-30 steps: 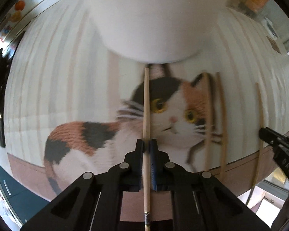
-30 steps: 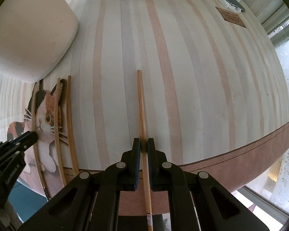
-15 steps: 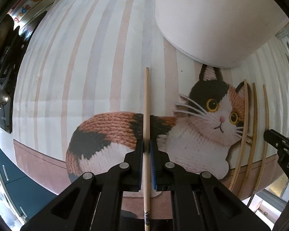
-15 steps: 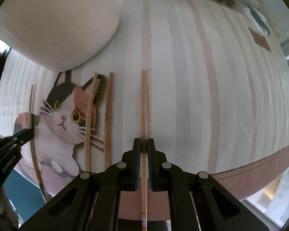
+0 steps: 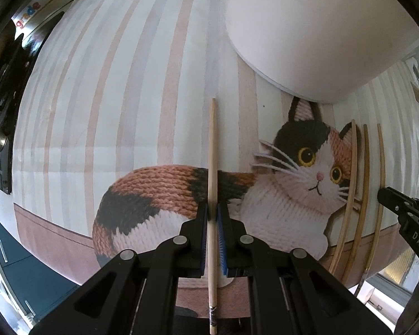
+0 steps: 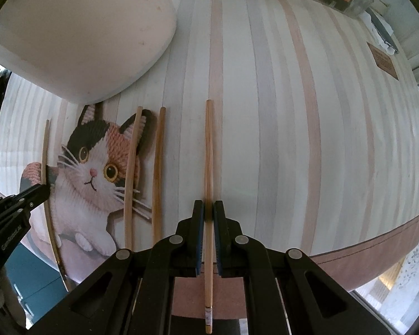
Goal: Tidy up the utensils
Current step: 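Lift the chopstick in the left tool toward the holder while the right tool carries its chopstick, then insert both chopsticks into the pink holder and open both tools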
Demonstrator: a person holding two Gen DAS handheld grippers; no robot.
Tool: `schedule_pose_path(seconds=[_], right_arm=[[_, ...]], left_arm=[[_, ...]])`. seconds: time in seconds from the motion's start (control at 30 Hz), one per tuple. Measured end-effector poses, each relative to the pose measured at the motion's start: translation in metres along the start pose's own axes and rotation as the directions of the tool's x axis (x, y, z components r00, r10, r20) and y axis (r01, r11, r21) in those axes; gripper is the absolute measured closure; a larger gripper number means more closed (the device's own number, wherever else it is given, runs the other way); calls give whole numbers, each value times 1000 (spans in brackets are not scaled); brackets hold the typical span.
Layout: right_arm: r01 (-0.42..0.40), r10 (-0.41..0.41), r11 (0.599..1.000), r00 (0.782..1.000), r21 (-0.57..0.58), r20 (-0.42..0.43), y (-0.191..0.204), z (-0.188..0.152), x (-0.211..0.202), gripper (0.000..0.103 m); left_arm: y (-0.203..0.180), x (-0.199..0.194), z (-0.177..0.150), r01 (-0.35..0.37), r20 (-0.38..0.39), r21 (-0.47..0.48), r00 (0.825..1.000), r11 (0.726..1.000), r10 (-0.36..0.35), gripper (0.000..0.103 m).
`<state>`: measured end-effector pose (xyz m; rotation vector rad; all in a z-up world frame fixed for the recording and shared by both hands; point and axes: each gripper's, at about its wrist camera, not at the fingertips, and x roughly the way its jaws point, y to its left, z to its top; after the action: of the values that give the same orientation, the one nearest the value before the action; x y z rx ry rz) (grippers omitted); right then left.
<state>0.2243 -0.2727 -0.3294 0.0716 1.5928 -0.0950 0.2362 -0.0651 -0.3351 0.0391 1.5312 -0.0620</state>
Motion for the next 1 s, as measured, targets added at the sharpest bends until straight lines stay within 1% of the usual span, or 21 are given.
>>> schedule_pose_path(seconds=[0.2,0.33,0.5,0.6,0.7,0.83,0.9,0.97,1.0], right_arm=[[-8,8,1000,1000,30,9,0,-4,2,96],[-4,3,999,1000,35,21,-4,-7,-8,96],[7,-10,999,997,39,77,-12,-13,-29,96],[7,-16,998,989,60,147,-20,-14,-48,96],[-3,-15,996,978,87,209,-28,-15,-69,96],[-27,-9,993,953,112,303,-37,-12,-104,96],[-42,-5,992,933,121,359,-38,-11,-123,96],[-61,5,990,913,125,408,-38,-6,-142,96],[-70,9,990,902,126,431,-39,-4,-150,96]], left_arm=[[-7,2,-1,-27,16,6,1000,1000,26,98],[-8,-12,-2,-44,57,9,997,999,43,99],[-4,-41,-2,-55,127,-8,990,998,55,99],[1,-65,-2,-60,185,-32,981,998,65,99],[8,-92,-2,-57,252,-67,965,996,72,99],[19,-130,0,-64,343,-101,935,993,95,99],[28,-148,4,-69,387,-117,915,991,109,99],[37,-167,6,-59,430,-145,895,988,116,99],[44,-174,10,-52,444,-151,889,987,114,99]])
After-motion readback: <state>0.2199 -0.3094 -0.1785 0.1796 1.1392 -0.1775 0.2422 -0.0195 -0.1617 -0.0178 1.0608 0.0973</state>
